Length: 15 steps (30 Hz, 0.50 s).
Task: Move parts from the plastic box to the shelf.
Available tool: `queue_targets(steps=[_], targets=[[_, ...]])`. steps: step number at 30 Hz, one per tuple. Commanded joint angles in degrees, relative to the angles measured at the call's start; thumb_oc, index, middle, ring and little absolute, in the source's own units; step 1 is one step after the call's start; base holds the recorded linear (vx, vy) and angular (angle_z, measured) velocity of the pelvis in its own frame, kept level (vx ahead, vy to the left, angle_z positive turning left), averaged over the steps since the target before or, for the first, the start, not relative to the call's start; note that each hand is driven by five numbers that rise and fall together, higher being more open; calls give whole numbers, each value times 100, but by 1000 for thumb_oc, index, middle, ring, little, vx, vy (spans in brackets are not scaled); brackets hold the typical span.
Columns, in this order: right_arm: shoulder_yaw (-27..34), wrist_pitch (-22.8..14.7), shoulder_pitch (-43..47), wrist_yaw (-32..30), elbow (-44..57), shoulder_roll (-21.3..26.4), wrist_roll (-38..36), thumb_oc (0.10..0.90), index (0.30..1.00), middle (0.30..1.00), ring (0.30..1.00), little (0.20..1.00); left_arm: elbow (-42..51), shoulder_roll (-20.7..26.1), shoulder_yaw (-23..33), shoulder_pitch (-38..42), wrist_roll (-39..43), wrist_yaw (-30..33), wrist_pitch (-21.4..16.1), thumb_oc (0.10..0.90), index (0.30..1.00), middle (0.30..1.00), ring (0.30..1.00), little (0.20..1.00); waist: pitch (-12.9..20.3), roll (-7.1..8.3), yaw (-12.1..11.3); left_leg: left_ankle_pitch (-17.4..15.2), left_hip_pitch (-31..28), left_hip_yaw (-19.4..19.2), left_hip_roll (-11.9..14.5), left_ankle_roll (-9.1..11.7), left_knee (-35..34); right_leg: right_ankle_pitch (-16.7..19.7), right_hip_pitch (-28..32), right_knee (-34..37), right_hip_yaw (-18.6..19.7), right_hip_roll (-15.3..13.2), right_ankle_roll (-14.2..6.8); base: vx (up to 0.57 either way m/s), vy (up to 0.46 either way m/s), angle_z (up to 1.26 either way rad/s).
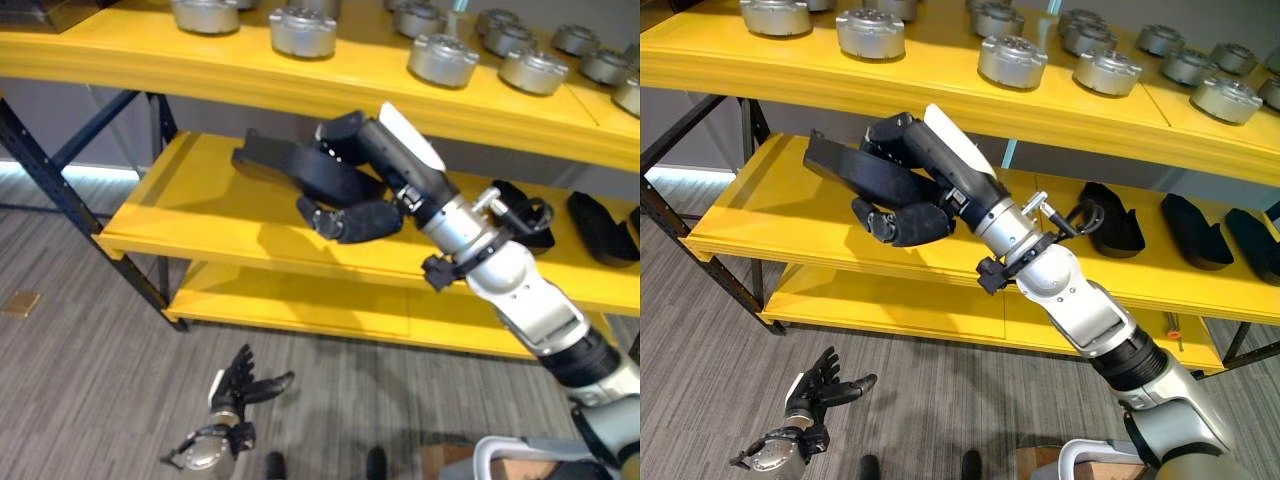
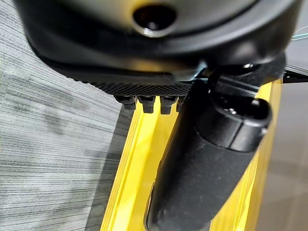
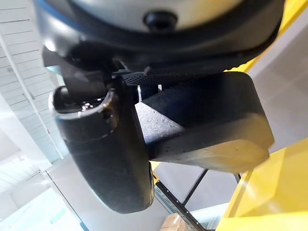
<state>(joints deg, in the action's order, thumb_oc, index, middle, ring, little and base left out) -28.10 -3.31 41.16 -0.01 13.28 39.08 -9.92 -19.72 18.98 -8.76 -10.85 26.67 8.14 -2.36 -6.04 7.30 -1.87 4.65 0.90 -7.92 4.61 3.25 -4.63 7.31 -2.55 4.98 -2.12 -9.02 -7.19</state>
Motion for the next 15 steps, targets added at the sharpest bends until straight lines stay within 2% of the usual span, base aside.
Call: queue_targets(steps=[1, 7, 15], targets=[[224, -319, 878, -404, -67, 30, 348, 400, 300, 300, 300, 300, 427, 299, -68, 297, 38, -96, -370, 900, 1000, 1000, 1000, 1000, 293, -12, -139, -183, -187, 71, 191, -12, -12, -127, 221, -262, -56, -304, -321, 0, 0, 0], [-150, -9, 1210, -446, -1219, -20, 1246, 400, 300, 300, 300, 300, 408, 425, -195, 344, -1, -187, -402, 900, 1000, 1000, 1000, 1000, 168, -82, -241, -194, -113, 135, 178, 2, 2, -168, 194, -264, -119, -313, -299, 0, -3, 1], [-595, 266, 1811, -531, -2845, -232, 2007, 400, 300, 300, 300, 300, 506, 614, -369, 538, 129, -220, -537, 900, 1000, 1000, 1000, 1000, -336, -232, -451, -118, 471, 307, 173, 23, 251, -128, -204, -372, -243, -338, -255, -82, -25, 7]])
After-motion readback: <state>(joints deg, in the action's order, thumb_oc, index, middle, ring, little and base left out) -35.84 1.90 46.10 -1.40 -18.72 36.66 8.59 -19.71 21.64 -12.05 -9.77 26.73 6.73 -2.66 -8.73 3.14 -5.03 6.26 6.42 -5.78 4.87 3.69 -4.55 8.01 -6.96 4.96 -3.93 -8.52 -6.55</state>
